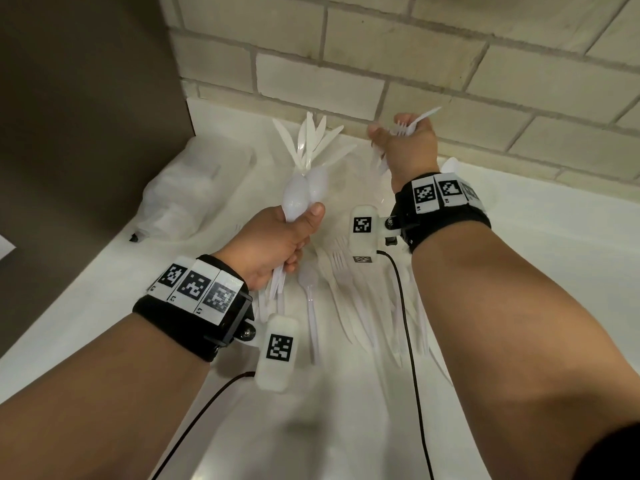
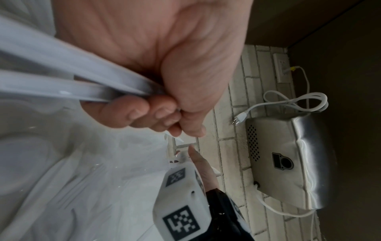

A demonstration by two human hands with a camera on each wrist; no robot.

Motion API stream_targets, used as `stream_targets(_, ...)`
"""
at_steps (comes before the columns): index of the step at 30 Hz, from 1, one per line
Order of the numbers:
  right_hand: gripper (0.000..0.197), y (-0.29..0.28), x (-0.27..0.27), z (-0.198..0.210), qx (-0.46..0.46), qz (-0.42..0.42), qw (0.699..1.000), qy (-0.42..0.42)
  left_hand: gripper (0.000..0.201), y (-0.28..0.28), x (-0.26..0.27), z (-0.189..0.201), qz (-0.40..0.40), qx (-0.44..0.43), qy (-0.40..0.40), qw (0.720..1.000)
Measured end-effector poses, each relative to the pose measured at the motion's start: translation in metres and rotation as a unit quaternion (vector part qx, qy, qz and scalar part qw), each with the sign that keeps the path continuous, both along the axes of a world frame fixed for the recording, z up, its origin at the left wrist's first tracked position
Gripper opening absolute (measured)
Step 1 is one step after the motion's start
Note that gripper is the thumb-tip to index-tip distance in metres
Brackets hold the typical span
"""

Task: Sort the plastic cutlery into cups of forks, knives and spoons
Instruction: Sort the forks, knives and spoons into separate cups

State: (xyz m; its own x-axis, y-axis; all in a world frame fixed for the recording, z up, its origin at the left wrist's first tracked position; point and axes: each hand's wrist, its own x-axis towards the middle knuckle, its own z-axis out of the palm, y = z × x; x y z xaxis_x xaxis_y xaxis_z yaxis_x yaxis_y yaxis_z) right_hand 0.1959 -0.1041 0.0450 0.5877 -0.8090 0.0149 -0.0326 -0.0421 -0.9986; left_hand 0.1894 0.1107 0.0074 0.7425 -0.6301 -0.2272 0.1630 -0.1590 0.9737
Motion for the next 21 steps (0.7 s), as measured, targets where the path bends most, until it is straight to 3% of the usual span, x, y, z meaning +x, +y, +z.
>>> stream_targets(8, 0.076, 0.000, -0.006, 0.012, -0.086, -0.005, 0.995, 0.048, 0.030, -0.003, -0.007, 0.001, -0.024, -0.007, 0.016, 1.000)
stream_targets(11, 0.058, 0.006, -0.017, 0.027, -0.172, -0.029, 0.984, 0.046, 0.010, -0.003, -0.012, 0.005, -0.059, -0.013, 0.028, 0.998)
stream_targets(13, 0.038, 0.018, -0.033, 0.037, -0.200, -0.018, 0.979, 0.033, 0.023, -0.004, -0.014, 0.007, -0.070, 0.012, 0.000, 0.997)
stream_targets(15, 0.030, 0.034, -0.052, 0.044, -0.195, 0.039, 0.978, 0.065, 0.028, -0.009, -0.017, 0.009, -0.081, 0.060, -0.069, 0.993)
stream_targets(18, 0.061, 0.060, -0.100, 0.045, -0.149, 0.176, 0.955, 0.185, 0.024, -0.014, -0.035, 0.016, -0.105, 0.131, -0.174, 0.970)
stream_targets(21, 0.091, 0.076, -0.120, 0.034, -0.122, 0.255, 0.936, 0.210, 0.033, -0.023, -0.047, 0.021, -0.146, 0.161, -0.244, 0.945)
